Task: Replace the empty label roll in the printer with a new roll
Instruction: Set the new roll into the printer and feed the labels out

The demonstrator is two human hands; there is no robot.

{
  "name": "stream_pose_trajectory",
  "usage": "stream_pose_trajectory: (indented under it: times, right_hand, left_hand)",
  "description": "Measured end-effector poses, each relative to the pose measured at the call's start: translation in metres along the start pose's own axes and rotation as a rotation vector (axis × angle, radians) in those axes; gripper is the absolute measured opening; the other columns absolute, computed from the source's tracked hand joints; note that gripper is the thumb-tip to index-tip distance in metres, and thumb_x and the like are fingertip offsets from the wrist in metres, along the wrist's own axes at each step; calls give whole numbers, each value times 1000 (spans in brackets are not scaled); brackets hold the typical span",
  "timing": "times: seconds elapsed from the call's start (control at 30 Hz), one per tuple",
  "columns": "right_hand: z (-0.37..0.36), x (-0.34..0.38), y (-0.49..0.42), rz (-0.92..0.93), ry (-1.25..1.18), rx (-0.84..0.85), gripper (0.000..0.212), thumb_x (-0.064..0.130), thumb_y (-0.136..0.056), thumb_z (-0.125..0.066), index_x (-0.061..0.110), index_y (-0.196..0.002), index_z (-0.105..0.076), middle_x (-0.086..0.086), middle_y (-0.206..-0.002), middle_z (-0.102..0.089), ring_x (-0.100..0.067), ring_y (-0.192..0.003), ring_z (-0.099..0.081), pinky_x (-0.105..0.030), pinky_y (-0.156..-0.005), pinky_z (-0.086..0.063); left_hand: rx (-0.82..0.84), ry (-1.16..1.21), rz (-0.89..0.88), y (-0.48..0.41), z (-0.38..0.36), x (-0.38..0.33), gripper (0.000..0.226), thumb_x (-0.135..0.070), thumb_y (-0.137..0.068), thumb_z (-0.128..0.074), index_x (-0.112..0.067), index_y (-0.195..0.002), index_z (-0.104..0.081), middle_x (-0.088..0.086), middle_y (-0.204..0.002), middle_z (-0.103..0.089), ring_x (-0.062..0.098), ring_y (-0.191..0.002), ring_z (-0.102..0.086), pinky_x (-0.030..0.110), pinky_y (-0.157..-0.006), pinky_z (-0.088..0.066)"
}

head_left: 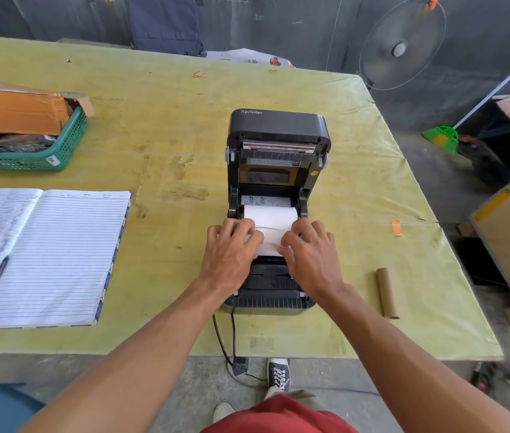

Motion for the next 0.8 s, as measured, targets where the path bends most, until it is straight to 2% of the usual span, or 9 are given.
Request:
stream_pose_trajectory:
  times: [0.13, 0.23, 0.4, 0.53, 0.63, 0.7, 0.8]
  right_hand:
    - [-4, 2, 5, 34, 6, 3, 16, 9, -76, -84, 6, -81, -70, -12, -94, -60, -34, -80, -55, -46, -59, -48]
    - [-9, 2, 10, 45, 10, 13, 16, 2, -74, -83, 6, -74, -68, -12, -89, -59, -33, -75, -54, -44, -56, -46]
    - [-13, 3, 14, 67, 90, 38, 17, 1, -70, -84, 9, -69, -69, -10, -87, -58, -31, -74, -53, -41, -56, -41]
    - [-14, 4, 18, 84, 138, 51, 18, -1, -65, -83, 9, -66, -67, -9, -87, -58, -29, -72, -52, -38, -56, -37]
    - [-16, 4, 21, 97, 164, 78, 18, -1, -66, -81, 12, -71, -69, -6, -87, -61, -27, -71, -53, -38, -57, -40]
    - [-16, 5, 22, 106, 178, 102, 19, 1, -69, -81, 15, -76, -69, -2, -82, -64, -25, -68, -55, -37, -59, -40]
    - [-13, 6, 21, 98, 174, 122, 24, -1, -67, -81, 16, -71, -64, 0, -69, -63, -25, -59, -55, -34, -60, -35]
  left_hand:
    - [-51, 35, -133, 6, -3, 7, 10, -22, -86, -69, -14, -82, -65, 5, -95, -58, 26, -89, -50, 39, -66, -38]
    - [-25, 2, -206, 13, -6, 11, 5, -14, -84, -69, -15, -80, -67, 3, -89, -57, 26, -86, -51, 38, -65, -36]
    - [-5, -10, -242, 16, -7, 9, 11, -1, -81, -67, -12, -80, -70, 3, -81, -59, 24, -79, -51, 36, -61, -37]
    - [-5, -19, -273, 16, -5, 7, 12, 0, -79, -70, -11, -81, -72, 2, -80, -64, 24, -76, -53, 34, -61, -38]
    - [5, -19, -280, 16, -4, 5, 12, 0, -79, -72, -12, -82, -72, 1, -77, -66, 23, -73, -54, 33, -62, -36]
    - [18, -24, -276, 16, -3, 4, 14, 2, -79, -71, -12, -79, -70, 0, -71, -65, 22, -70, -52, 32, -62, -34]
    - [35, -20, -278, 16, -1, 2, 21, 8, -75, -65, -12, -73, -65, 0, -62, -62, 22, -64, -49, 32, -61, -29]
Point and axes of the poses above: each hand's wrist, its own y-axis away from the middle knuckle, its own z-axis out of the back of the hand, x = y × z, the point moved 3 cm from there along -y, towards the middle knuckle
